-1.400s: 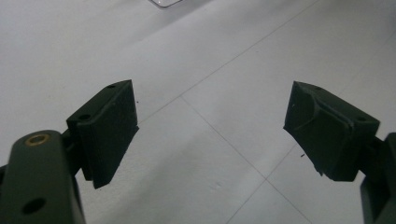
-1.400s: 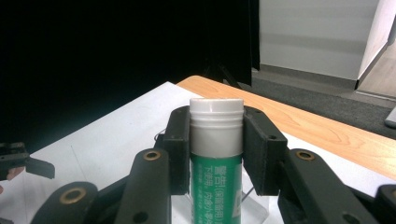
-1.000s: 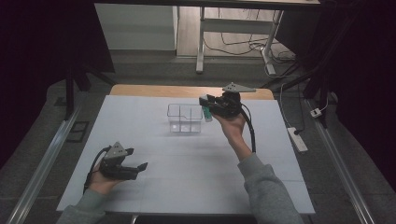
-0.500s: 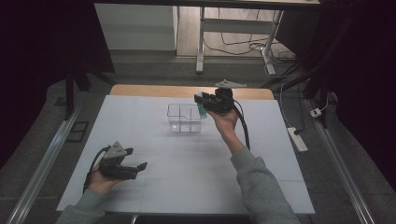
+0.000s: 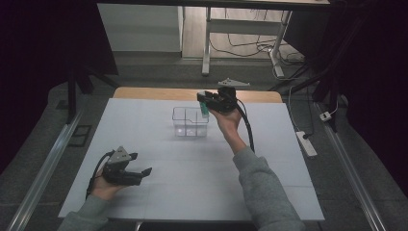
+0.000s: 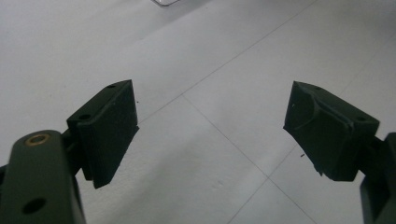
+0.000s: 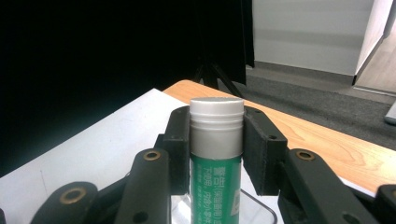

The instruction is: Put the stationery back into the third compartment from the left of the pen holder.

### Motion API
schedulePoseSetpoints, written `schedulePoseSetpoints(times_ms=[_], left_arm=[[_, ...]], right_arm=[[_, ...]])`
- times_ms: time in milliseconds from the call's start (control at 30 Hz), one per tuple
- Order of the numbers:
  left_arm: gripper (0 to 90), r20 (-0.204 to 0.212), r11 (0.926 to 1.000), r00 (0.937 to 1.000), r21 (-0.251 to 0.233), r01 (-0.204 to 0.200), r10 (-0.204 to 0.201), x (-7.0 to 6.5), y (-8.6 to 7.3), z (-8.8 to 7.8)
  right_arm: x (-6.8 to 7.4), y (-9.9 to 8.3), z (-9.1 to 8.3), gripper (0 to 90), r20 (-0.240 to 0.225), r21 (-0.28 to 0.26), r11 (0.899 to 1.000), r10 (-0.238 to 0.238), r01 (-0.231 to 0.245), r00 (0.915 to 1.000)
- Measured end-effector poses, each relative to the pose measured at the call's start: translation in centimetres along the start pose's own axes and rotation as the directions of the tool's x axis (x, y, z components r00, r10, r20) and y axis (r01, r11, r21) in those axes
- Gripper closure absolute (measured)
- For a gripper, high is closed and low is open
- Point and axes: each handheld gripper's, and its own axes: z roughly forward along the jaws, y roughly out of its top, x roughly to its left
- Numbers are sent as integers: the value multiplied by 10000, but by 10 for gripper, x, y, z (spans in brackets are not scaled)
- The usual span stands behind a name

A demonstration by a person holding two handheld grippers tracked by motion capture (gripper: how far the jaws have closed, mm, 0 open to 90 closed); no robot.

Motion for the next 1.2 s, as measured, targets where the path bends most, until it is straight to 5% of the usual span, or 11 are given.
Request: schedulePoseSetpoints(times_ms=[600, 900, 1200], left_arm=[[171, 24, 10000, 10000, 27, 18, -18, 1, -1, 0], [171, 19, 10000, 10000, 47, -6, 5, 1, -1, 1], [171, 10, 10000, 10000, 49, 5, -5, 1, -1, 1]], right_arm=[[-4, -6, 12, 635, 88, 289, 9995, 109, -112, 9999], [-1, -6, 10, 481, 218, 417, 9990, -179, 170, 9996], [-1, -7, 6, 454, 180, 426, 9987, -289, 281, 9994]])
